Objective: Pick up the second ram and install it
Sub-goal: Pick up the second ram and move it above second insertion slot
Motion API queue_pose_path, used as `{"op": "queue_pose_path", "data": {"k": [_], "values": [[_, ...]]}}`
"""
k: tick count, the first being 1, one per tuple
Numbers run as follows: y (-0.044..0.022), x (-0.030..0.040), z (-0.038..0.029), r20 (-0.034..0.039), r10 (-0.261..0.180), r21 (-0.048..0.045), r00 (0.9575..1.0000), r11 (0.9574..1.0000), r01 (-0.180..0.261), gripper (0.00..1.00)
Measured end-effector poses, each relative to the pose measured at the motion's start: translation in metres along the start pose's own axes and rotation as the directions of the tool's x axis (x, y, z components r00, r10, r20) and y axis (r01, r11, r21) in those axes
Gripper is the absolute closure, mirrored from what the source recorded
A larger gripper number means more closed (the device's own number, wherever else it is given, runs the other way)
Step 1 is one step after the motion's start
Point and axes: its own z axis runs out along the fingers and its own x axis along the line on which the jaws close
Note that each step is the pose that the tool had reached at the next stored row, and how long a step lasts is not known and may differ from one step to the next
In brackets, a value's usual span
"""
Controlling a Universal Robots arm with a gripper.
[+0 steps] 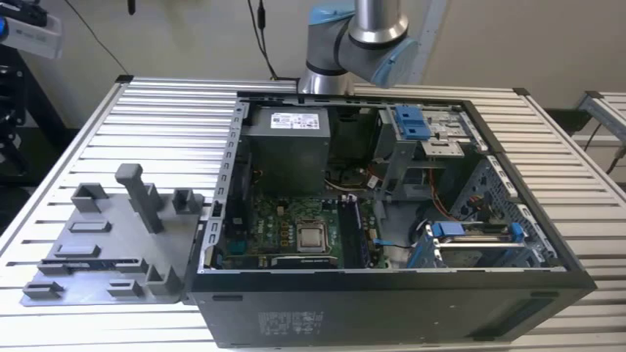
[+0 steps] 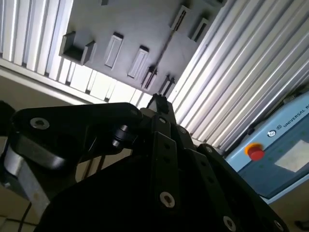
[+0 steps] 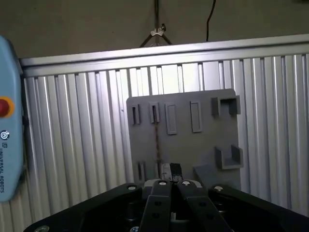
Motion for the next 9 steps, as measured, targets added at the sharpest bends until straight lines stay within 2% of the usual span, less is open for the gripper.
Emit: {"op": "queue_pose_path", "data": {"k": [2,5,9], "values": [[0.0000,0.0000,0.0001,-0.0013,-0.035,0.0021,0.9994,0.9994,0.035,0.89],[0.0000,0.0000,0.0003,-0.0031,-0.086,0.0041,0.9963,0.9963,0.086,0.89],[0.0000,0.0000,0.0006,-0.0044,-0.118,0.0041,0.9930,0.9930,0.118,0.89]]}}
